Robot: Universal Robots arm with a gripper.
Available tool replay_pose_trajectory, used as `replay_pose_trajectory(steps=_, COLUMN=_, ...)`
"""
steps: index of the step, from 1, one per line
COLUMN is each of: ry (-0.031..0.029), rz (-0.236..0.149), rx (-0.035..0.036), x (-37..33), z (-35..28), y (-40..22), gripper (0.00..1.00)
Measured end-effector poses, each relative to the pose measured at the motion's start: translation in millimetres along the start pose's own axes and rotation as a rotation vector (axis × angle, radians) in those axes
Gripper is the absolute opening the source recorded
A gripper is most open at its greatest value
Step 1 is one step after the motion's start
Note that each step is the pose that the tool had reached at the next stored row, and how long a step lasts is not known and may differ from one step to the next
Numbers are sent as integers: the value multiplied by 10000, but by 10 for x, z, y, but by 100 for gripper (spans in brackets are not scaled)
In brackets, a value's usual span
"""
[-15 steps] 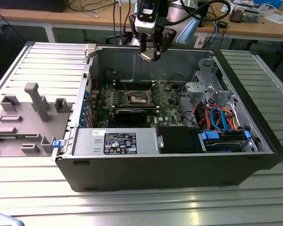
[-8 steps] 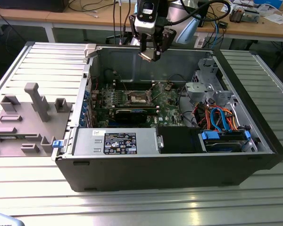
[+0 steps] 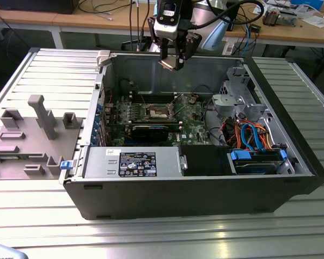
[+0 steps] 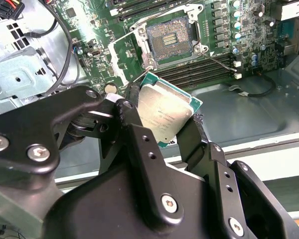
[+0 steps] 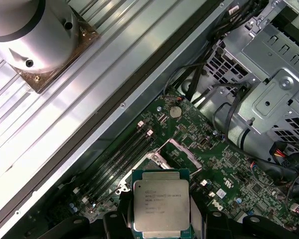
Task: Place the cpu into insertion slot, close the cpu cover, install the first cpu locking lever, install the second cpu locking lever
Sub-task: 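Place the cpu into insertion slot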
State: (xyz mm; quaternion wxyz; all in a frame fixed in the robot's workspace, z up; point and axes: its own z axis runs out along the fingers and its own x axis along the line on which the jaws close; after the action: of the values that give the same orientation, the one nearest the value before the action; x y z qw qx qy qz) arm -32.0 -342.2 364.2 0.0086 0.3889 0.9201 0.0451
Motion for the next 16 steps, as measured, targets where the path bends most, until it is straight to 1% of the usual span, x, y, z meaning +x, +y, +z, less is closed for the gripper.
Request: replay_pose_trajectory(steps=16, ry=-5, rz=59, rx=-1, x=0, z=0, y=0, gripper=55)
